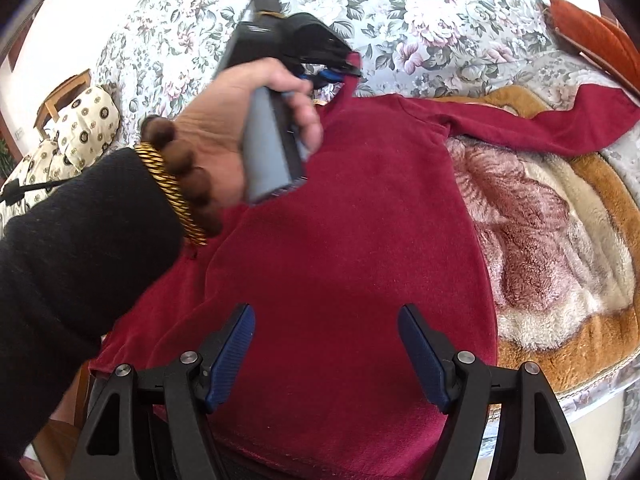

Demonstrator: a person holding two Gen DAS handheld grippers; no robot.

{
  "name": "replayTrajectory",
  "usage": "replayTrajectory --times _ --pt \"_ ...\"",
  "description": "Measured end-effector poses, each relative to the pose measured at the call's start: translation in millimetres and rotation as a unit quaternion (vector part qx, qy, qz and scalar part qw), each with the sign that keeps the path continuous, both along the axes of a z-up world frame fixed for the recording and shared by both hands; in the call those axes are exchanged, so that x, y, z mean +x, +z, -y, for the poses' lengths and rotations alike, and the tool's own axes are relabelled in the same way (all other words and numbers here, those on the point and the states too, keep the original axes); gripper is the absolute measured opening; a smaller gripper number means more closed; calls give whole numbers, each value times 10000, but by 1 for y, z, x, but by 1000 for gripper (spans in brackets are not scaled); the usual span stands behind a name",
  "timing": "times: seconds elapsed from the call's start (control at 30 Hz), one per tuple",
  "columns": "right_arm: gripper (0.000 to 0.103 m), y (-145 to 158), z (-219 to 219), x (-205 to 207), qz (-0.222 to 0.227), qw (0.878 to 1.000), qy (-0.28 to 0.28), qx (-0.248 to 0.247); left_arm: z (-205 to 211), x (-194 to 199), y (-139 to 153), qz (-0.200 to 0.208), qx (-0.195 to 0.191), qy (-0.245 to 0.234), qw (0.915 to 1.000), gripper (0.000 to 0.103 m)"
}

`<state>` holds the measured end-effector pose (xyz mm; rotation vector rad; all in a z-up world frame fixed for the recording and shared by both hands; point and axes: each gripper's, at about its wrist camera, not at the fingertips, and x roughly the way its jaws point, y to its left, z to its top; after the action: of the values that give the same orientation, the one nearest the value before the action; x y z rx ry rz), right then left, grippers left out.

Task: Fold small clothes
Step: 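Carry the sleeve across the shirt body with the left tool and release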

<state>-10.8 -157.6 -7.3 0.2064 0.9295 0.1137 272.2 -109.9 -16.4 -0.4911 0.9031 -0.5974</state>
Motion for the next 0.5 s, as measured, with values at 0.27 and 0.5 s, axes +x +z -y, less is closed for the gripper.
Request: replayTrajectory --times 0.27,0.5 --pt "73 -1 2 2 -25 10000 27 80 -9 -14 -13 -595 -140 -446 9971 70" --pt "71 2 4 -1 -78 10000 -28 54 -109 -30 14 -71 267 326 9991 70"
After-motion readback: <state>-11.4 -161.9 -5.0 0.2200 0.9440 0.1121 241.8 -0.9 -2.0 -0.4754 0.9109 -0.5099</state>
